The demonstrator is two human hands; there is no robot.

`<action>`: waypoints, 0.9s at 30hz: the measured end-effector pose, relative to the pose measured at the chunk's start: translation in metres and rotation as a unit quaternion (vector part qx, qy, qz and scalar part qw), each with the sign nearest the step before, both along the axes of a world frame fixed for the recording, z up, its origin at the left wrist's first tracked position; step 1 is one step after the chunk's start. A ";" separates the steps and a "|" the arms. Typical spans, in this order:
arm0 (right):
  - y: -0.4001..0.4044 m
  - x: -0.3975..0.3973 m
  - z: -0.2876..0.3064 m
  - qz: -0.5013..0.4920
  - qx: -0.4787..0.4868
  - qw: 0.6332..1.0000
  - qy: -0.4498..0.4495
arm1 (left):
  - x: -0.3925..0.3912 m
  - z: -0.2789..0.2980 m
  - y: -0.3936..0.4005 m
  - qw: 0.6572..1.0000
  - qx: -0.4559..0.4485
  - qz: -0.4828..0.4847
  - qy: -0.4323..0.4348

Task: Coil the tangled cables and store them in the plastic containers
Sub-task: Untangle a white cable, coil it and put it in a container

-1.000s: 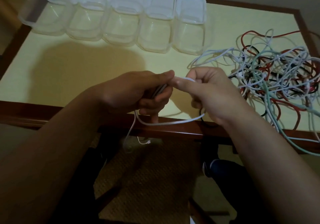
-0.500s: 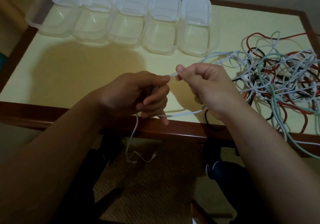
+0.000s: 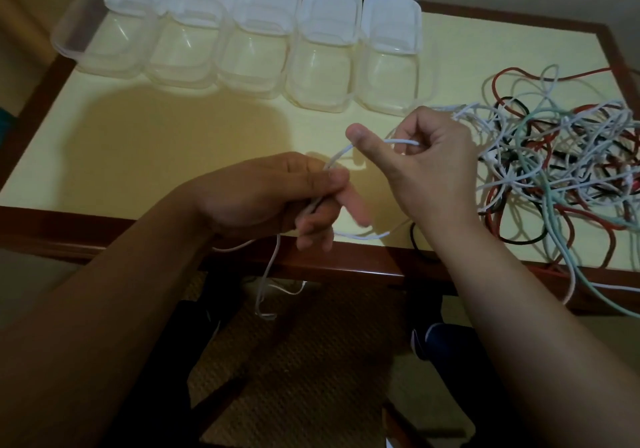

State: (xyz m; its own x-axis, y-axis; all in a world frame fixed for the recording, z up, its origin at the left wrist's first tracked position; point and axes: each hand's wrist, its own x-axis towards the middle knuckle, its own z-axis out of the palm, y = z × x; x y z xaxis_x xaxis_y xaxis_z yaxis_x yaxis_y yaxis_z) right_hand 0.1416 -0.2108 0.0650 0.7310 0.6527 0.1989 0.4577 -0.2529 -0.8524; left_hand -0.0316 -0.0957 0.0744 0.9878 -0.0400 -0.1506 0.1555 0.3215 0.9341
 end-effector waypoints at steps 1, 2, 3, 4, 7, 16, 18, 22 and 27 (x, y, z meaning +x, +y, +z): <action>0.003 -0.003 -0.004 0.011 0.011 0.999 0.028 | 0.001 -0.001 -0.002 1.000 -0.023 -0.008 -0.014; 0.005 -0.006 -0.008 0.026 0.014 0.998 0.060 | 0.003 -0.002 -0.005 0.998 -0.048 -0.013 -0.035; 0.008 -0.008 -0.013 0.048 0.006 0.994 0.093 | 0.006 -0.002 -0.009 0.995 -0.077 -0.012 -0.061; 0.011 -0.011 -0.020 0.081 -0.014 0.989 0.124 | 0.010 -0.003 -0.012 0.990 -0.108 0.004 -0.087; 0.012 -0.021 -0.030 0.198 -0.103 0.963 0.148 | 0.020 -0.001 -0.012 0.960 -0.227 0.122 -0.111; -0.005 -0.031 0.000 0.245 -0.187 0.929 0.202 | 0.032 -0.006 -0.001 0.873 -0.210 0.436 -0.053; -0.009 -0.030 0.009 0.258 -0.193 0.921 0.217 | 0.031 -0.007 -0.001 0.877 -0.137 0.456 -0.060; -0.018 -0.026 0.029 0.292 -0.180 0.930 0.132 | 0.030 -0.010 -0.011 0.886 0.139 0.439 -0.059; -0.027 -0.019 0.032 0.318 -0.131 0.939 0.010 | 0.027 -0.011 -0.013 0.887 0.242 0.390 -0.048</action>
